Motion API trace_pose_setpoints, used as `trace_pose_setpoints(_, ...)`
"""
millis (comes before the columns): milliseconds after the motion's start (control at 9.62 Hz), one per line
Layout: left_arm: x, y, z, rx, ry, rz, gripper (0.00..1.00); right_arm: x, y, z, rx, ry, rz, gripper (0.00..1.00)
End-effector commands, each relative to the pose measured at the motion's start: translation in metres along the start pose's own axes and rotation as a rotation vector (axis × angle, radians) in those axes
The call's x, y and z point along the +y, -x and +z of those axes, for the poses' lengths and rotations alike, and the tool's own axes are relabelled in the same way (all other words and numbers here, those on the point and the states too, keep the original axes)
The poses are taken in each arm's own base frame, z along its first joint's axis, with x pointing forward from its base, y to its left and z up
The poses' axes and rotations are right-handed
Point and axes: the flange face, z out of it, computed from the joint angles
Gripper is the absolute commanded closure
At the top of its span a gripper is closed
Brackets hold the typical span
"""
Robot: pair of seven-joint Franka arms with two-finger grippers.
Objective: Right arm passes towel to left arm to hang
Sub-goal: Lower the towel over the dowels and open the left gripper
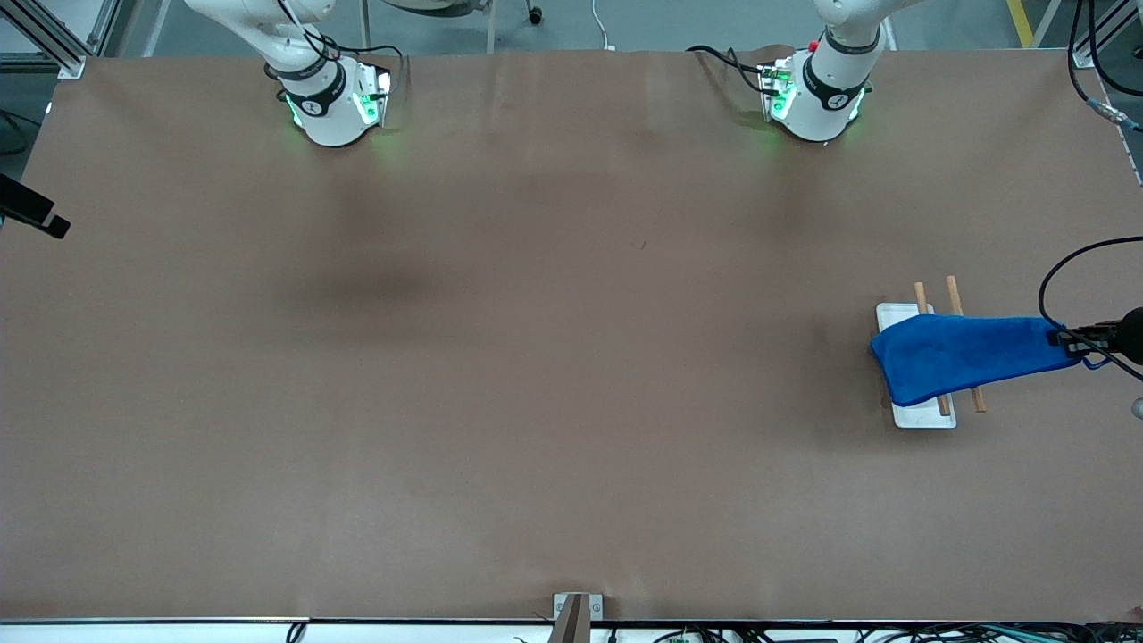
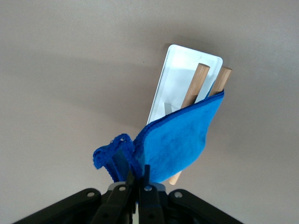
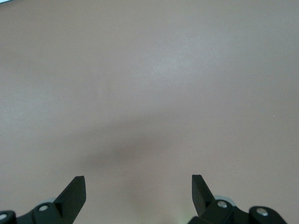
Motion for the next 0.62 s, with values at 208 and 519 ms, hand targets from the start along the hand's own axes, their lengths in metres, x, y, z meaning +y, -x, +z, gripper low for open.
trace_pose_setpoints(208, -0.033, -0.023, 0.043, -0.019, -0.001, 0.052, 0.99, 0.000, 0.003, -0.004, 0.005, 0.021, -0.065, 0.00)
trace_pose_setpoints(519, -0.045, -0.030, 0.052, 0.001, -0.003, 0.109, 0.99, 0.000, 0.003, -0.004, 0.003, 0.021, -0.065, 0.00)
